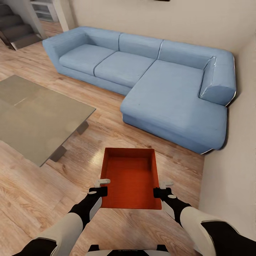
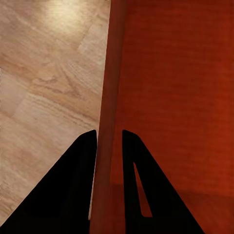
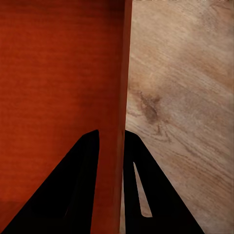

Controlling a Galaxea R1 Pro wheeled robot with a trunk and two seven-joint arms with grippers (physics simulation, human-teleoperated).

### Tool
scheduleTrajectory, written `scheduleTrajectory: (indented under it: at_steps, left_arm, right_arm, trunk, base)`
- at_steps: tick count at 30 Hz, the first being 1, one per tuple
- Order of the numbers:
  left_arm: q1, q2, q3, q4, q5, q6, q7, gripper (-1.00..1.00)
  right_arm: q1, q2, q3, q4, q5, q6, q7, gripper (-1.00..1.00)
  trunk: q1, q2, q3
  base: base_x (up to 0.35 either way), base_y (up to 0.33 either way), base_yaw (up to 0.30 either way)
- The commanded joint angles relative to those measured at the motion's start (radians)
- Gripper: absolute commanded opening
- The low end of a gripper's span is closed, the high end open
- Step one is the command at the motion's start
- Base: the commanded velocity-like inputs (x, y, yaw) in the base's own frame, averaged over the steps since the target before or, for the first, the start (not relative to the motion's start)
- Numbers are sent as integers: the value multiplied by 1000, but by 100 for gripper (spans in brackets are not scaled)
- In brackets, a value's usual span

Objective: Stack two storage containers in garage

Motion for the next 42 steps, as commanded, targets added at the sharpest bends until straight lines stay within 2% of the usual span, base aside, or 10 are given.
scheduleTrajectory:
  at_steps: [1,25,42]
  left_arm:
    - [-1,-3,1,-6,-7,0,14,-100]
    - [-1,-3,2,-6,-7,-1,14,-100]
    - [-1,-3,2,-6,-7,-1,14,-100]
  right_arm:
    - [0,0,-5,6,-7,-3,-2,-100]
    - [0,0,-7,7,-7,-4,-2,-100]
    - [0,-1,-8,6,-7,-5,-2,-100]
  trunk:
    - [0,0,0]
    - [0,0,33]
    - [0,0,59]
  base:
    - [0,0,96]
    - [0,0,140]
    - [0,0,33]
